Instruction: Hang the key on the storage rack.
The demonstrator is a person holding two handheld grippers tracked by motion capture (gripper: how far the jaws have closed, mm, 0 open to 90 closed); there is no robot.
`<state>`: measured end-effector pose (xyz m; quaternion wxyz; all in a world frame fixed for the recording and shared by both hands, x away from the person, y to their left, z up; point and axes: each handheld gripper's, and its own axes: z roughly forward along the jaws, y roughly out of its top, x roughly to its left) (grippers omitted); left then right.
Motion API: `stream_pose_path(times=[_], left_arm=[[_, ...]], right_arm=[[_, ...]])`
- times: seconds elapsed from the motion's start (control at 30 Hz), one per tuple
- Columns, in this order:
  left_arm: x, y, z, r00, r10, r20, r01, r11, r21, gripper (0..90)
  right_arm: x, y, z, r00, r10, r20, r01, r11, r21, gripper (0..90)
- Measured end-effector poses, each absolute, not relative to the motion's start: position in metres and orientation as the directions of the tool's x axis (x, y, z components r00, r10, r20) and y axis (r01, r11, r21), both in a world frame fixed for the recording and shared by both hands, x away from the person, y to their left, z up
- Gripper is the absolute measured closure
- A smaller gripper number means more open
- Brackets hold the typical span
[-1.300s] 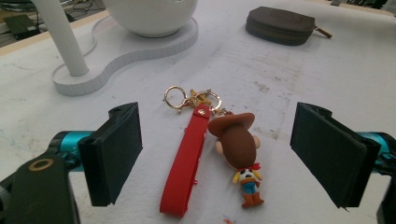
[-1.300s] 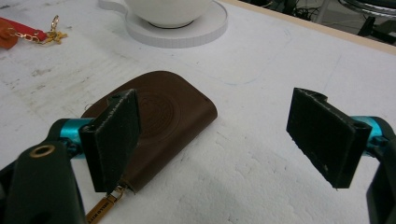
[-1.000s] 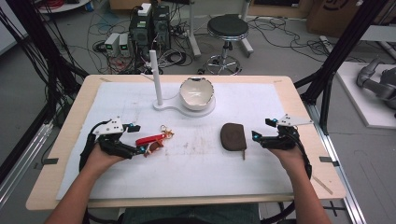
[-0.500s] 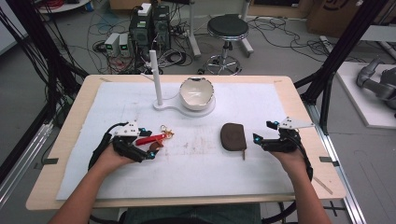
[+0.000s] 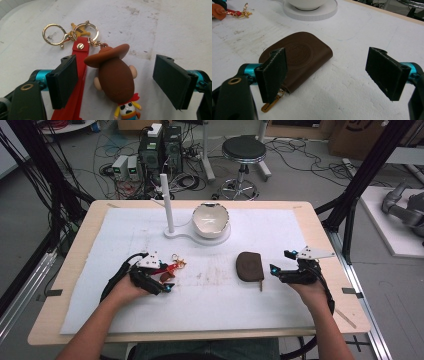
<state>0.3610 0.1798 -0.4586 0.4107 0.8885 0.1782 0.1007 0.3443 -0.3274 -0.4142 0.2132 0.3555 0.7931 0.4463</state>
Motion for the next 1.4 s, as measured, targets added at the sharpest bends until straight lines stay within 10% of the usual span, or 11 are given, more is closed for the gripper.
stream_pose_path(times=[0.17, 0.3, 1.4], left_arm=[[0.361, 0.176, -0.458, 0.918, 0.390, 0.071, 0.203, -0.617, 0.760, 25.8], [0.360, 0.177, -0.458, 0.939, 0.338, 0.064, 0.170, -0.618, 0.768, 46.6], [0.359, 0.189, -0.398, 0.928, 0.368, -0.062, 0.202, -0.354, 0.913, 48.5]], right_arm=[[0.344, -0.327, -0.414, -0.657, 0.754, -0.018, 0.376, 0.348, 0.859, 17.8], [0.344, -0.327, -0.415, -0.658, 0.753, -0.017, 0.376, 0.349, 0.858, 17.9], [0.346, -0.322, -0.418, -0.670, 0.742, -0.013, 0.382, 0.360, 0.851, 17.9]])
